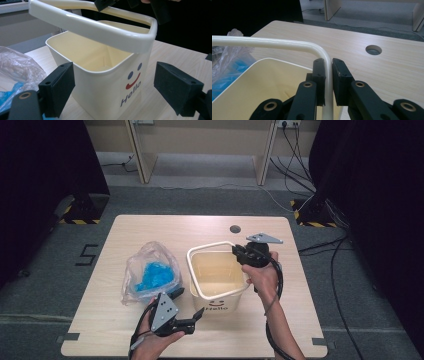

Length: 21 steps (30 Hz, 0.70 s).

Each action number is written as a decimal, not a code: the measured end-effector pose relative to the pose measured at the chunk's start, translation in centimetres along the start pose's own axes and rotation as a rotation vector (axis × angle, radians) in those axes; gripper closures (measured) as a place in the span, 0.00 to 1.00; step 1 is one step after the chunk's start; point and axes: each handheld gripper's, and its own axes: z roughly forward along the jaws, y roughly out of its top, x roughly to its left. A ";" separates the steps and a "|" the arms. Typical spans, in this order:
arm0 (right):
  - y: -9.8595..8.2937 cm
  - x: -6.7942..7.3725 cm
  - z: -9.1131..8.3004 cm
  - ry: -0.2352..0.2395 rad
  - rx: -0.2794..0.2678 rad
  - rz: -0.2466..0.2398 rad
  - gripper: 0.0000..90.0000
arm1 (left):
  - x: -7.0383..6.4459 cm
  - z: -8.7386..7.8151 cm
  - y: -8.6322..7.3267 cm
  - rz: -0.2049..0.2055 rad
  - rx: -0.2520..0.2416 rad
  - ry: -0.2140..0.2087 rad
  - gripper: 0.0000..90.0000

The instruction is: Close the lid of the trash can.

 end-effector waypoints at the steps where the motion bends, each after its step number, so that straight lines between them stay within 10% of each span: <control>1: 0.0 0.1 0.1 0.003 0.003 0.000 0.91 | 0.1 0.0 0.0 -0.003 -0.003 0.002 0.18; 21: -0.7 0.1 0.4 -0.026 0.052 -0.009 0.88 | 0.5 1.6 0.0 -0.012 0.011 0.040 0.18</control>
